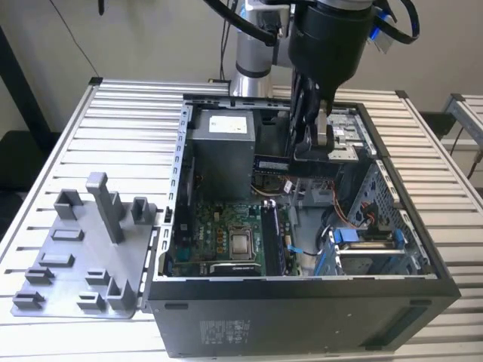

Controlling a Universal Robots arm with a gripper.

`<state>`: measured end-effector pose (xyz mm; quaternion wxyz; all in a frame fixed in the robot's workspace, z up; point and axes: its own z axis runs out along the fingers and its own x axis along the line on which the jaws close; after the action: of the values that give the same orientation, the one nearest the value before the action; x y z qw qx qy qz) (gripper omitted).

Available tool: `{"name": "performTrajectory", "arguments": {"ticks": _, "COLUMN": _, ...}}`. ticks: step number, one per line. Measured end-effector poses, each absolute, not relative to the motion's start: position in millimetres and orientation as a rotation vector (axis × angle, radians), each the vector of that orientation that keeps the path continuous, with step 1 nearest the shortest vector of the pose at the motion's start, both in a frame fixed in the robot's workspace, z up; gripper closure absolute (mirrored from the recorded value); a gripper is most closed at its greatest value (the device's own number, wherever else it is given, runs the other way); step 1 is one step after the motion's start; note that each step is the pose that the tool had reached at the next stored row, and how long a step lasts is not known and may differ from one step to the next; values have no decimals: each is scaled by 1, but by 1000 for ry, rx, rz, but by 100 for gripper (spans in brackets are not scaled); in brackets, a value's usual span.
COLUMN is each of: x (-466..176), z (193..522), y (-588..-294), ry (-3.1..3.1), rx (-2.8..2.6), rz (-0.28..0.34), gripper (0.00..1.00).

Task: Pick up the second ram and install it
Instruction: 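Pick up the second ram and move it above second insertion slot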

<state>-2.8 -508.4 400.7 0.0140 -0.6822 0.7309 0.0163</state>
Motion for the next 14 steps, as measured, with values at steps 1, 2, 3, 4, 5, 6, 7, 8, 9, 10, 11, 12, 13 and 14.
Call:
{"name": "performTrajectory", "arguments": {"ticks": 1, "x": -3, "z": 401, "y": -506, "ry": 2276, "rx": -2124, "rz": 51, "gripper": 86}}
{"name": "performTrajectory", "arguments": {"ticks": 2, "x": -3, "z": 401, "y": -503, "ry": 2276, "rx": -2124, "rz": 51, "gripper": 86}}
{"name": "performTrajectory", "arguments": {"ticks": 3, "x": -3, "z": 401, "y": -501, "ry": 2276, "rx": -2124, "rz": 51, "gripper": 86}}
{"name": "performTrajectory", "arguments": {"ticks": 4, "x": -3, "z": 401, "y": -498, "ry": 2276, "rx": -2124, "rz": 51, "gripper": 86}}
{"name": "performTrajectory", "arguments": {"ticks": 5, "x": -3, "z": 401, "y": -497, "ry": 2276, "rx": -2124, "rz": 51, "gripper": 86}}
{"name": "performTrajectory", "arguments": {"ticks": 6, "x": -3, "z": 401, "y": -495, "ry": 2275, "rx": -2123, "rz": 53, "gripper": 86}}
{"name": "performTrajectory", "arguments": {"ticks": 7, "x": -3, "z": 401, "y": -495, "ry": 2272, "rx": -2119, "rz": 60, "gripper": 86}}
{"name": "performTrajectory", "arguments": {"ticks": 8, "x": -3, "z": 401, "y": -495, "ry": 2265, "rx": -2113, "rz": 74, "gripper": 86}}
{"name": "performTrajectory", "arguments": {"ticks": 9, "x": -3, "z": 401, "y": -495, "ry": 2258, "rx": -2106, "rz": 89, "gripper": 86}}
{"name": "performTrajectory", "arguments": {"ticks": 10, "x": -4, "z": 400, "y": -495, "ry": 2253, "rx": -2102, "rz": 99, "gripper": 86}}
{"name": "performTrajectory", "arguments": {"ticks": 11, "x": -4, "z": 400, "y": -494, "ry": 2253, "rx": -2101, "rz": 99, "gripper": 86}}
{"name": "performTrajectory", "arguments": {"ticks": 12, "x": -4, "z": 400, "y": -493, "ry": 2254, "rx": -2100, "rz": 99, "gripper": 86}}
{"name": "performTrajectory", "arguments": {"ticks": 13, "x": -4, "z": 400, "y": -491, "ry": 2254, "rx": -2101, "rz": 98, "gripper": 86}}
{"name": "performTrajectory", "arguments": {"ticks": 14, "x": -4, "z": 400, "y": -488, "ry": 2254, "rx": -2101, "rz": 98, "gripper": 86}}
